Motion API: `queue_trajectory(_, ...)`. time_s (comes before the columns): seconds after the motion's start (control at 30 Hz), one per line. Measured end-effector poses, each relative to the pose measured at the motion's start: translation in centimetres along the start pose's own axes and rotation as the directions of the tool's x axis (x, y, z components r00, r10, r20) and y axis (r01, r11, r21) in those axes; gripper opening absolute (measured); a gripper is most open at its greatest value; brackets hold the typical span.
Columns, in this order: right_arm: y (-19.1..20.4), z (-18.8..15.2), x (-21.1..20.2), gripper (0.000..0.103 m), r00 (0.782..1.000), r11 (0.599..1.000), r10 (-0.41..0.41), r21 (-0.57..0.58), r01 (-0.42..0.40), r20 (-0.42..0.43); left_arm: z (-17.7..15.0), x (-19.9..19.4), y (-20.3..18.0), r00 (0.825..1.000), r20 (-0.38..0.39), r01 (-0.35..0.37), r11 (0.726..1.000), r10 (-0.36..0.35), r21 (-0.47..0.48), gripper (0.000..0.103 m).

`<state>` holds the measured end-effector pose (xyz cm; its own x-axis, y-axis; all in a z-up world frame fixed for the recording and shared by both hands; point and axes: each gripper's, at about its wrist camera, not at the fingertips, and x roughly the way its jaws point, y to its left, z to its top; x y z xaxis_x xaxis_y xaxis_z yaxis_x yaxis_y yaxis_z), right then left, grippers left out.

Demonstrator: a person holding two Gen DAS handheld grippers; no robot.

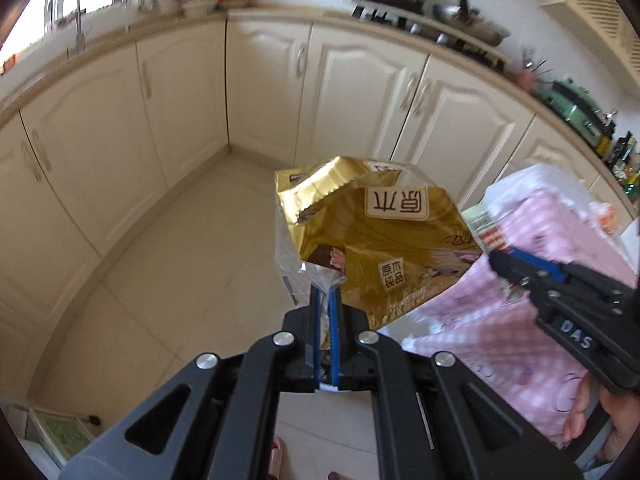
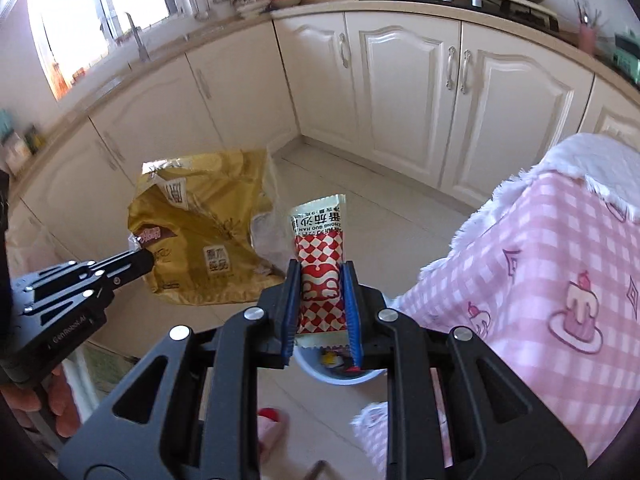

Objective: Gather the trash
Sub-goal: 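Carry the gold bag and checkered wrapper over the blue bin with both grippers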

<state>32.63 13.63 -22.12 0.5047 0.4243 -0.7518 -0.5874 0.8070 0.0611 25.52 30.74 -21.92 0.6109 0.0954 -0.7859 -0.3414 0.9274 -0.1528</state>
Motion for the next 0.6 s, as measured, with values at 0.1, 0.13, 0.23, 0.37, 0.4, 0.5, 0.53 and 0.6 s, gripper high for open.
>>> queue_trajectory(0.1,-0.9,-0.5,0.5,0.021,1.0,1.0,-0.026,0.001,0.026,-0.001,-0.7,3.6,0.8,0.997,-0.08,0.022,1.0,-0.023,-0.021,0.003)
queue_trajectory(0.13,-1.1,-0.6,0.8,0.021,1.0,1.0,-0.026,0.001,0.026,-0.005,-0.8,4.8,0.7,0.994,-0.102,0.028,0.999,-0.031,-0.024,0.003)
queue_trajectory(0.23,-1.6,-0.6,2.0,0.021,0.999,1.0,-0.03,-0.008,0.029,-0.02,-1.0,7.5,-0.4,0.987,-0.154,0.047,0.998,-0.051,-0.03,0.003)
queue_trajectory(0.37,-1.8,-0.8,3.7,0.021,0.999,0.999,-0.031,-0.008,0.031,-0.042,-0.6,9.9,-2.4,0.981,-0.186,0.056,0.998,-0.056,-0.001,0.004)
queue_trajectory(0.4,-1.9,-0.9,4.0,0.021,0.999,1.0,-0.029,-0.003,0.029,-0.046,-0.5,10.2,-3.0,0.979,-0.193,0.059,0.998,-0.058,0.004,0.004)
queue_trajectory(0.5,-1.8,-1.4,4.6,0.021,0.998,0.999,-0.032,0.004,0.032,-0.053,-0.1,11.6,-4.2,0.972,-0.226,0.063,0.998,-0.058,0.016,0.011)
queue_trajectory(0.53,-1.9,-1.4,4.8,0.021,0.998,1.0,-0.027,0.01,0.027,-0.056,0.0,12.0,-4.4,0.97,-0.235,0.07,0.997,-0.065,0.013,0.012)
queue_trajectory(0.6,-2.1,-1.4,5.1,0.021,0.998,1.0,-0.025,0.013,0.026,-0.057,0.0,12.5,-4.6,0.968,-0.241,0.068,0.998,-0.064,0.01,0.02)
